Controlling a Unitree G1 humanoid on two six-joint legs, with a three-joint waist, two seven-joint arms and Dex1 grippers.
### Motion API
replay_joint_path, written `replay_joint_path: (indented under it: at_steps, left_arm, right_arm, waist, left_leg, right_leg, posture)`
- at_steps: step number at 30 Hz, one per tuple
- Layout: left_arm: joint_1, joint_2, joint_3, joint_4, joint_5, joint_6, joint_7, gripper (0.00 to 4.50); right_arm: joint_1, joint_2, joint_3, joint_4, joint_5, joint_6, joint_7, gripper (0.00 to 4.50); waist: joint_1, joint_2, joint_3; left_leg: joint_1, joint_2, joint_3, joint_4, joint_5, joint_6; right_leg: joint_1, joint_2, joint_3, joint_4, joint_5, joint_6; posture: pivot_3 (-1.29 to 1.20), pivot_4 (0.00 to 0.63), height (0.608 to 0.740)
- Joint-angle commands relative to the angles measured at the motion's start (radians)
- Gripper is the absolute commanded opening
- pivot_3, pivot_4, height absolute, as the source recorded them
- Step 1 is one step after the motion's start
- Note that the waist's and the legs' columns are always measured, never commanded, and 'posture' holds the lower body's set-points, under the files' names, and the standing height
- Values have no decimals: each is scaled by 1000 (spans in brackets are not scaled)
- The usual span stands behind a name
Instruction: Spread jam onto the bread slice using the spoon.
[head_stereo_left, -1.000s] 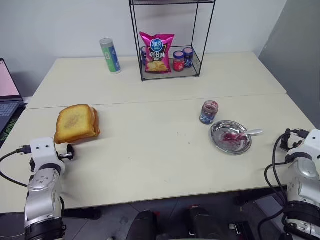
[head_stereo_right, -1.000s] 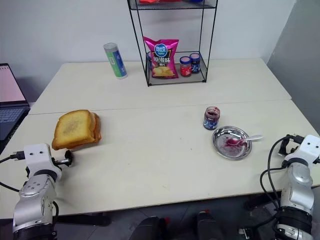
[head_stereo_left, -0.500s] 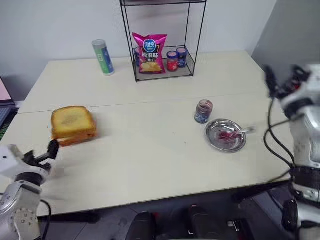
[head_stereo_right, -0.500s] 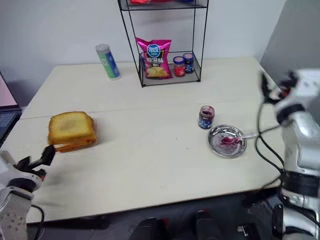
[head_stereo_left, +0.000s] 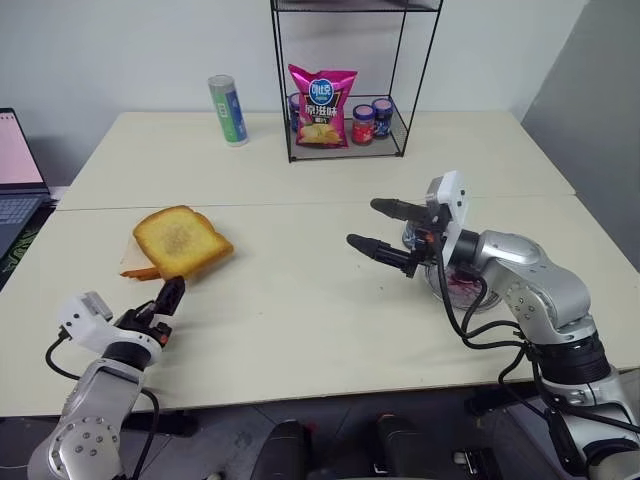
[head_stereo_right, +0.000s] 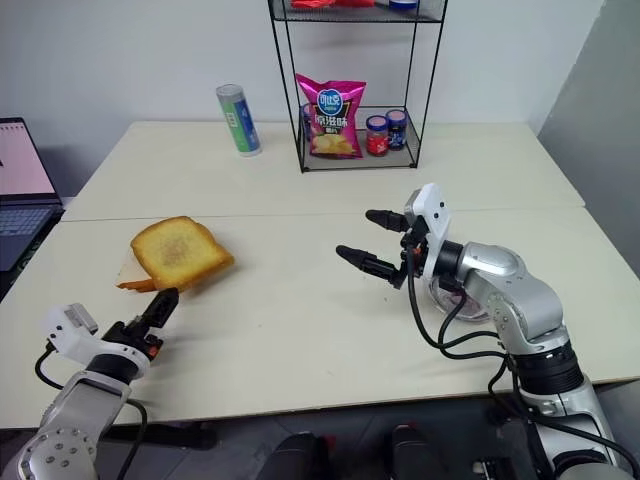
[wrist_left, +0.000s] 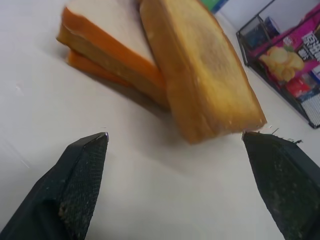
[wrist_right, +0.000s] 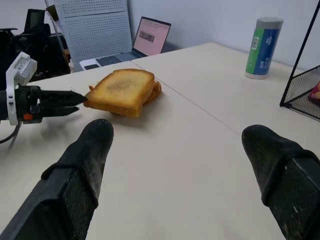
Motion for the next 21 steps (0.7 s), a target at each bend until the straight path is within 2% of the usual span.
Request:
replay_joint_path:
  at_steps: [1,8,14,16,17,18,21]
  left_arm:
    - [5,22,6,-23,-33,-29,-25,4500]
    - [-88,57,-22,86,-16,-63,-47,4500]
    - [-181,46,-25,185,-42,-90,-51,4500]
    - [-203,44,-30,210,-49,-96,-61,4103]
    - [-207,44,-33,215,-52,-95,-66,4050]
    - [-206,43,-35,213,-52,-97,-66,3711]
    - [-199,41,-36,204,-56,-98,-68,3233]
  right_arm:
    - [4,12,-19,-63,17,16,5,4491]
    - [4,31,-17,-112,32,64,-7,4491]
    - [2,39,-19,-153,45,112,-10,4491]
    - [7,38,-19,-162,45,120,-14,4500]
    - [9,38,-20,-164,45,122,-16,4500]
    - [13,38,-23,-164,43,122,-19,4500]
    - [19,39,-31,-162,42,121,-23,4500]
  waist:
    - [1,0,0]
    - [1,0,0]
    - [2,0,0]
    - [2,0,0]
    - [2,0,0]
    - [2,0,0]
    - [2,0,0]
  left_leg:
    - [0,0,0,-1,0,0]
    - [0,3,-3,-1,0,0]
    - [0,2,-1,-1,0,0]
    - [0,2,-1,-1,0,0]
    - [0,2,-1,-1,0,0]
    - [0,3,-2,-1,0,0]
    - [0,3,-2,-1,0,0]
  right_leg:
    - [0,0,0,0,0,0]
    - [0,3,-2,1,-4,0]
    - [0,3,-2,1,-2,2]
    - [-1,3,-2,1,-1,0]
    - [-1,3,-2,1,-1,0]
    - [-1,3,-3,1,-1,0]
    - [-1,3,-3,1,-1,0]
  posture:
    - [0,150,740]
    - [0,150,740]
    - [0,150,740]
    - [0,150,740]
    - [0,150,740]
    - [0,150,740]
    - [0,150,740]
